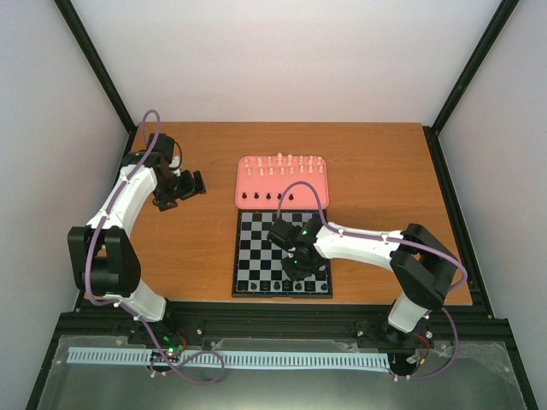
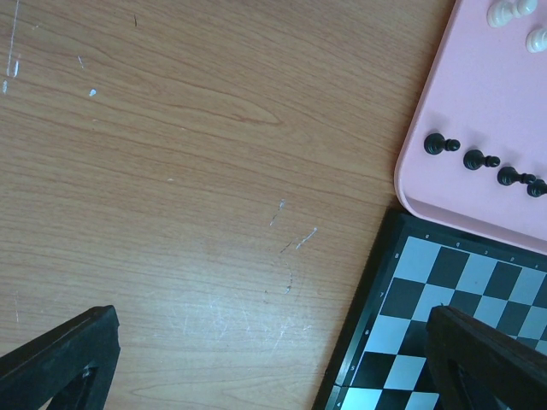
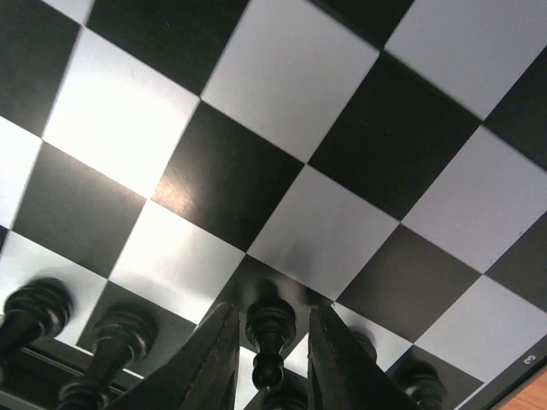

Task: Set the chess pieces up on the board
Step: Place the chess piece on the chessboard, then pick up the chess piece from the storage box.

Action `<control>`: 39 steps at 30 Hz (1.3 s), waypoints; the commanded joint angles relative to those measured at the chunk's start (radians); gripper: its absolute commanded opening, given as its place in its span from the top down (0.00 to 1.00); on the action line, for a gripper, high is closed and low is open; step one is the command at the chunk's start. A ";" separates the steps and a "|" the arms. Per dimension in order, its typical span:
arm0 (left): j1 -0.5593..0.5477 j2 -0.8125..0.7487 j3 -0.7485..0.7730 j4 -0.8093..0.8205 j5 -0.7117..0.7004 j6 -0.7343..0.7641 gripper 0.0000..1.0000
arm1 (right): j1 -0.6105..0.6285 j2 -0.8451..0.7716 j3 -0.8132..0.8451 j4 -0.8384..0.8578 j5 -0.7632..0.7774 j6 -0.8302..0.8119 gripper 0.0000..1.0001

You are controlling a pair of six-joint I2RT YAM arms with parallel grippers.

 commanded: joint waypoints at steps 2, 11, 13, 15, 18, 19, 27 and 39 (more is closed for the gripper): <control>-0.006 -0.006 0.032 0.006 0.000 0.011 0.00 | 0.000 0.004 0.063 -0.006 0.050 -0.021 0.74; -0.006 0.012 0.052 0.005 0.001 0.010 0.00 | -0.083 -0.006 0.167 -0.013 0.065 -0.049 0.60; -0.005 0.016 0.055 0.006 0.000 0.011 0.00 | -0.138 0.020 0.205 0.001 0.057 -0.071 0.55; -0.006 0.021 0.058 0.006 0.000 0.011 0.00 | -0.210 0.060 0.258 0.019 0.034 -0.096 0.54; -0.006 0.029 0.065 0.005 -0.001 0.010 0.00 | -0.300 0.148 0.364 0.039 0.025 -0.144 0.54; -0.006 0.033 0.067 0.006 0.000 0.009 0.00 | -0.321 0.183 0.406 0.041 0.024 -0.161 0.54; -0.006 0.045 0.081 -0.002 -0.009 0.010 0.00 | -0.447 0.418 0.646 0.047 -0.028 -0.238 0.56; -0.006 0.072 0.091 0.002 -0.008 0.003 0.00 | -0.474 0.586 0.800 0.021 -0.097 -0.316 0.59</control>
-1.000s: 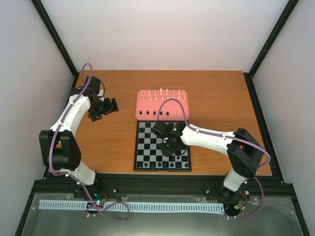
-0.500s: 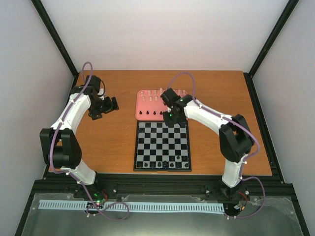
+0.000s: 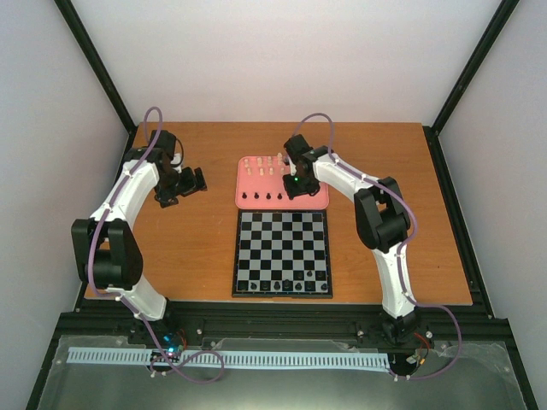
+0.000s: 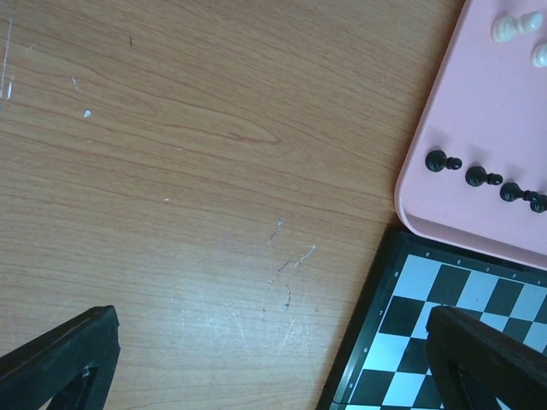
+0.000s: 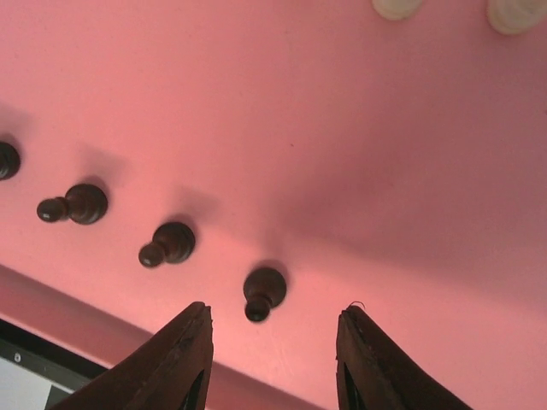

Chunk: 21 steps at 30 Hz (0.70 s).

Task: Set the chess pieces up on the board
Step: Pick up the chess piece from the storage box.

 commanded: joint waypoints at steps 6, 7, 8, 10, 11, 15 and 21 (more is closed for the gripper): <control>-0.006 0.042 0.069 -0.003 -0.007 0.007 0.00 | 0.003 0.079 0.082 -0.030 -0.014 -0.049 0.60; -0.005 0.045 0.071 -0.003 -0.007 0.007 0.00 | 0.002 0.085 0.087 -0.032 -0.008 -0.050 0.62; -0.006 0.048 0.072 -0.003 -0.007 0.007 0.00 | 0.002 0.090 0.095 -0.035 -0.005 -0.052 0.63; -0.005 0.053 0.075 -0.003 -0.008 0.007 0.00 | 0.002 0.107 0.107 -0.040 -0.005 -0.055 0.65; -0.006 0.057 0.078 -0.003 -0.007 0.007 0.00 | 0.003 0.114 0.112 -0.042 -0.007 -0.057 0.66; -0.006 0.062 0.082 -0.004 -0.009 0.009 0.00 | 0.002 0.131 0.126 -0.046 -0.009 -0.057 0.72; -0.006 0.065 0.082 -0.005 -0.008 0.011 0.00 | 0.002 0.143 0.137 -0.057 -0.008 -0.057 0.80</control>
